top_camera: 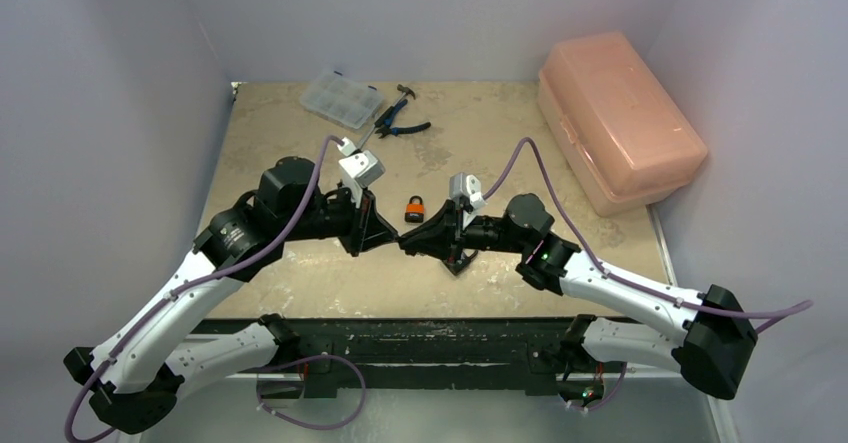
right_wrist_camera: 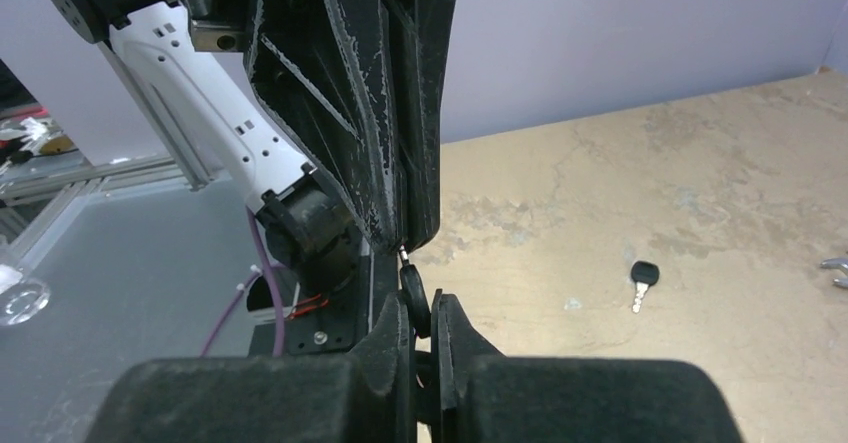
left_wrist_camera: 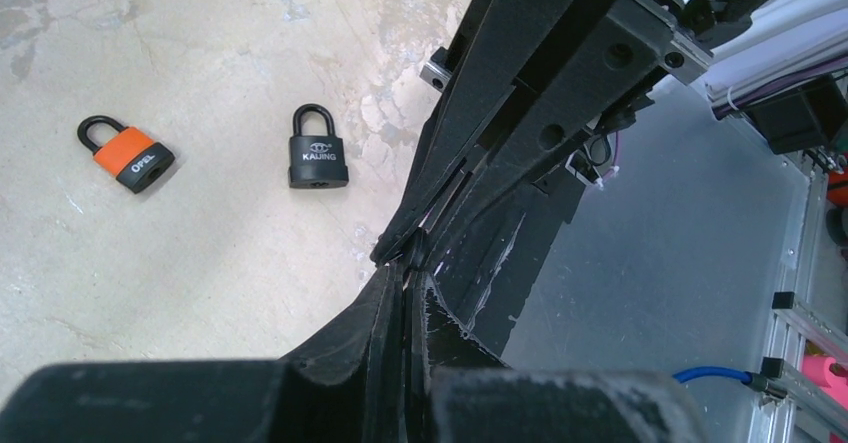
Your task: Unlock with the key
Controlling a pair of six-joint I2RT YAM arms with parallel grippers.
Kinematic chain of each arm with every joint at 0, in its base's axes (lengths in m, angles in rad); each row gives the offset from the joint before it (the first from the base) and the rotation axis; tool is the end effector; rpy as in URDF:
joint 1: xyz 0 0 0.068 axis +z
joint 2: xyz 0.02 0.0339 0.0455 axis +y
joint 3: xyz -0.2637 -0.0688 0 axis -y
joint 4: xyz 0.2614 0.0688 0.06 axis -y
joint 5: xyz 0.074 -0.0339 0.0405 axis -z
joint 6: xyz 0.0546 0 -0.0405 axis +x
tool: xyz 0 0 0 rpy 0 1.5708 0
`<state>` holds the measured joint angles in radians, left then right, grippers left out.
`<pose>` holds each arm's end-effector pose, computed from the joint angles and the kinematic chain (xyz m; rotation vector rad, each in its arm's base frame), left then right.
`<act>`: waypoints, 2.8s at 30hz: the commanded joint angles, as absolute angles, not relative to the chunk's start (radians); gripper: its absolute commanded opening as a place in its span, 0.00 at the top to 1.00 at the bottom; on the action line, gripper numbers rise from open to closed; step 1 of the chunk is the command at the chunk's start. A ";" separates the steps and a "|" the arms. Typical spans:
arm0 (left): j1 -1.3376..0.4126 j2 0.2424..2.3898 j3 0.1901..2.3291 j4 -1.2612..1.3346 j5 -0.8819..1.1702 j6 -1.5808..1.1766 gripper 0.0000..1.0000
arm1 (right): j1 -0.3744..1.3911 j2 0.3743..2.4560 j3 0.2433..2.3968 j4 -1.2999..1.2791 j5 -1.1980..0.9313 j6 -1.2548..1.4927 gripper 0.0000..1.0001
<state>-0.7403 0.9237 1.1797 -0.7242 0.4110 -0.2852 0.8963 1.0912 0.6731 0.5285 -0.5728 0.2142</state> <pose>0.1399 -0.1574 0.3921 0.7528 2.0307 -1.0382 0.1522 0.2377 0.3094 -0.9938 1.2836 1.2939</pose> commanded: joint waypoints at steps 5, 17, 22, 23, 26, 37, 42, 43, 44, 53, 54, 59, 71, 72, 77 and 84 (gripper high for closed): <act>-0.740 0.904 1.161 -0.676 0.404 -0.279 0.97 | 0.899 1.056 0.717 0.549 -0.646 0.218 1.00; -0.740 0.871 1.170 -0.670 0.122 -0.325 0.37 | 0.899 0.970 0.591 0.528 -0.414 0.341 1.00; -0.741 0.889 1.177 -0.686 0.081 -0.313 0.24 | 0.899 0.901 0.533 0.467 -0.275 0.439 1.00; -0.740 0.892 1.177 -0.686 0.073 -0.310 0.20 | 0.899 0.888 0.526 0.448 -0.250 0.454 1.00; -0.740 0.910 1.172 -0.683 0.037 -0.314 0.14 | 0.899 0.846 0.532 0.348 -0.141 0.502 1.00; -0.739 1.097 1.085 -0.580 -0.132 -0.395 0.14 | 0.898 0.681 0.502 0.151 0.103 0.565 1.00; -0.738 1.275 1.147 -0.591 -0.107 -0.388 0.14 | 0.899 0.648 0.503 0.079 0.161 0.570 1.00; -0.739 1.310 1.160 -0.587 -0.087 -0.379 0.14 | 0.899 0.643 0.504 0.065 0.173 0.572 1.00; -0.739 1.348 1.173 -0.586 -0.074 -0.375 0.14 | 0.898 0.639 0.507 0.048 0.185 0.574 1.00; -0.738 1.590 1.277 -0.575 -0.167 -0.400 0.16 | 0.899 0.541 0.481 -0.047 0.240 0.583 1.00; -0.739 1.617 1.291 -0.583 -0.188 -0.407 0.16 | 0.899 0.530 0.473 -0.050 0.246 0.585 1.00; -0.739 1.738 1.349 -0.582 -0.234 -0.432 0.16 | 0.899 0.500 0.459 -0.068 0.255 0.586 1.00; -0.729 1.896 1.426 -0.528 -0.270 -0.465 0.01 | 0.898 0.432 0.435 -0.123 0.280 0.585 1.00; -0.729 1.906 1.435 -0.528 -0.278 -0.469 0.01 | 0.899 0.429 0.432 -0.124 0.280 0.587 1.00; -0.724 1.972 1.471 -0.544 -0.310 -0.483 0.04 | 0.899 0.412 0.428 -0.138 0.284 0.592 1.00; -0.721 2.026 1.493 -0.551 -0.330 -0.502 0.12 | 0.899 0.402 0.422 -0.154 0.289 0.586 1.00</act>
